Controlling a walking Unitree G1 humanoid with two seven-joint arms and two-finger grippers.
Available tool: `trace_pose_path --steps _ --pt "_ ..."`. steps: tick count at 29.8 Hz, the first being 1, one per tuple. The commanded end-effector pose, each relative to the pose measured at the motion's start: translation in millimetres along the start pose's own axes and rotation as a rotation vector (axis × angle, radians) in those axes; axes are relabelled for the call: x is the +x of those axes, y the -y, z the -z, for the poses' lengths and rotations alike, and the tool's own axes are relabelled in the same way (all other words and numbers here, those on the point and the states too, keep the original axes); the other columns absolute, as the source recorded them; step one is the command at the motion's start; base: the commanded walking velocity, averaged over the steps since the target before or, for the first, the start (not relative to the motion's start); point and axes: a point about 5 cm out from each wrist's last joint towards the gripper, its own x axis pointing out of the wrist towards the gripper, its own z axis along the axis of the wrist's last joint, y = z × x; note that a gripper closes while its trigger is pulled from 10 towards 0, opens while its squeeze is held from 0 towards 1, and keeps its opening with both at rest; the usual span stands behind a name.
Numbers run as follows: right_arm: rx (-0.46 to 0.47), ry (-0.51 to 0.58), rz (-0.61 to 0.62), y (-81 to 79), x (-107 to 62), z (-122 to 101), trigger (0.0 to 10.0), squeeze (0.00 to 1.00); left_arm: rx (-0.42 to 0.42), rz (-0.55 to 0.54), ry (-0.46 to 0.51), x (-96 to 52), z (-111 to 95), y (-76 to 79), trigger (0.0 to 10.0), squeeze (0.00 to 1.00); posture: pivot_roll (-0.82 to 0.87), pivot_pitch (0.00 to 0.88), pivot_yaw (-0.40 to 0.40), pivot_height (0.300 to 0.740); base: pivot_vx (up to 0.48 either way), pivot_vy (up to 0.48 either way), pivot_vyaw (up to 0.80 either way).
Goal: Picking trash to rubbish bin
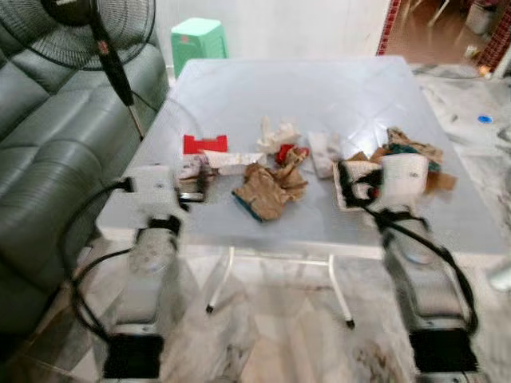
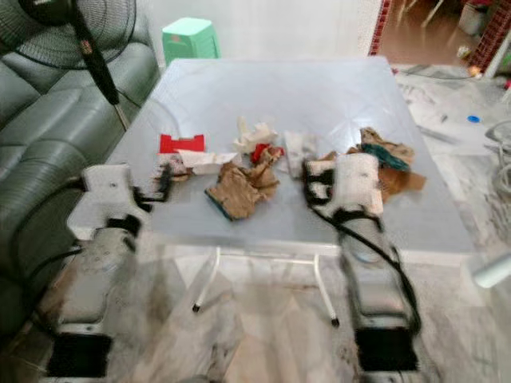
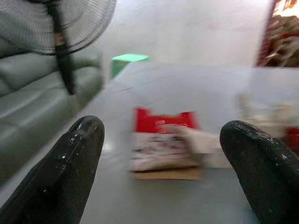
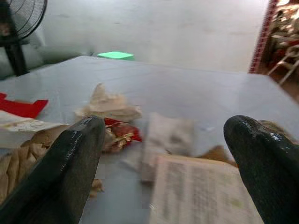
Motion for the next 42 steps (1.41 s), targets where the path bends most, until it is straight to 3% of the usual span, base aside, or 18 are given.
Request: trace_pose_path --steps 1,16,33,42 --pt "-0.01 0.009 0.024 6.1 0.6 -2 10.0 0.0 0.003 0.009 0.004 -0.4 -1 4.2 10.0 0.0 -0.04 0.091 0.039 0.74 0.0 0.0 0.0" --pt "0.013 0.009 0.061 6.6 3.1 0 10.0 0.0 0.018 -0.021 0.004 8.0 -5 -10.6 10.0 0.0 -0.03 0.082 0.074 0.74 0.0 0.0 -0.59" --pt "0.001 0.019 0.1 11.5 -1.1 -1 10.0 0.0 -0.006 0.017 -0.019 9.7 0 -6.5 10.0 0.0 -0.05 0.079 0.072 0.74 0.0 0.0 0.0" --pt "0.005 0.013 -0.077 -6.3 2.3 -4 10.0 0.0 0.011 0.015 -0.071 8.7 10 -7.0 10.0 0.0 -0.05 0.094 0.057 0.74 0.0 0.0 0.0"
